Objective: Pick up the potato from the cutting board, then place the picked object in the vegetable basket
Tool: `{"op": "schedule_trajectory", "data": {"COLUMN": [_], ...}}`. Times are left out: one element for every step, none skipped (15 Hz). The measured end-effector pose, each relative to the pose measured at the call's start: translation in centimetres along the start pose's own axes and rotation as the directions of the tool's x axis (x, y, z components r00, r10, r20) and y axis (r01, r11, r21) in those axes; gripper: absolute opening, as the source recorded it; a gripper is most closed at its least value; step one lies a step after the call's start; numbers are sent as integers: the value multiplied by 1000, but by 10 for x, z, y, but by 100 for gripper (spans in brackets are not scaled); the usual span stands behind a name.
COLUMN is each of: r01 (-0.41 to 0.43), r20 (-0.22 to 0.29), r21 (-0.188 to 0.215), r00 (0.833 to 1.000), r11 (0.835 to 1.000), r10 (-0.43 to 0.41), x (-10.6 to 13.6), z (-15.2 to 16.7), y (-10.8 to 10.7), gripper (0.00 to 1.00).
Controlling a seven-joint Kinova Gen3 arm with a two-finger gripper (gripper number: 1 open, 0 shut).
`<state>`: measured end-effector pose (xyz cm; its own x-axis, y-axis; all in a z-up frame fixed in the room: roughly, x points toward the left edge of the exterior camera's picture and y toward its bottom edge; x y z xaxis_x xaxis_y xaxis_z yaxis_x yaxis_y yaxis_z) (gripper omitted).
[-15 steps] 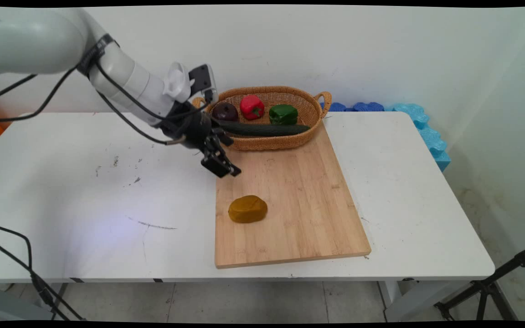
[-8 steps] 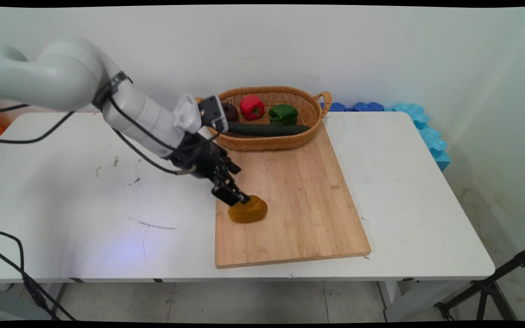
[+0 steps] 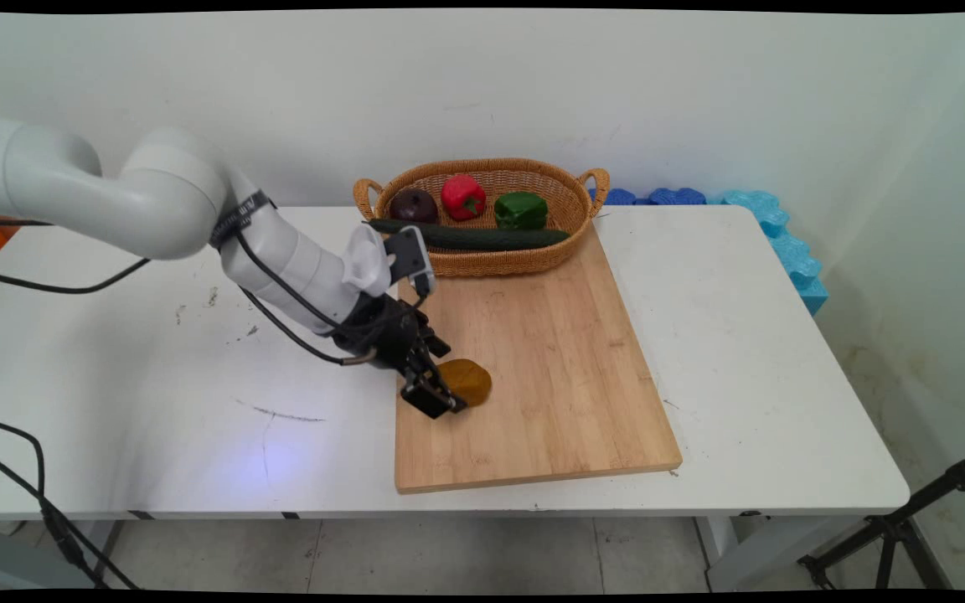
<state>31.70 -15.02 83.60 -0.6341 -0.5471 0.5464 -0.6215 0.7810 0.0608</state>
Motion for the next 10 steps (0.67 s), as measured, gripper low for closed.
{"op": "schedule_trajectory", "data": {"r01": [-4,-7,-10,-14,-18,-21,-26,-29,-32,-35], "r20": [3,5,7,7,7,7,5,3,0,-4], "r21": [0,1,2,3,4,5,8,11,15,21], "r00": [1000,1000,1000,1000,1000,1000,1000,1000,999,999], "r11": [1000,1000,1000,1000,1000,1000,1000,1000,999,999], "r10": [4,7,10,14,18,21,26,29,32,35], "x": [-1,-2,-3,-4,-4,-4,-4,-3,-1,2], "z": [4,7,9,11,13,14,14,13,12,10], "y": [1,2,3,4,4,5,5,5,4,2], "gripper": [100,100,0,0,0,0,0,0,0,0]}}
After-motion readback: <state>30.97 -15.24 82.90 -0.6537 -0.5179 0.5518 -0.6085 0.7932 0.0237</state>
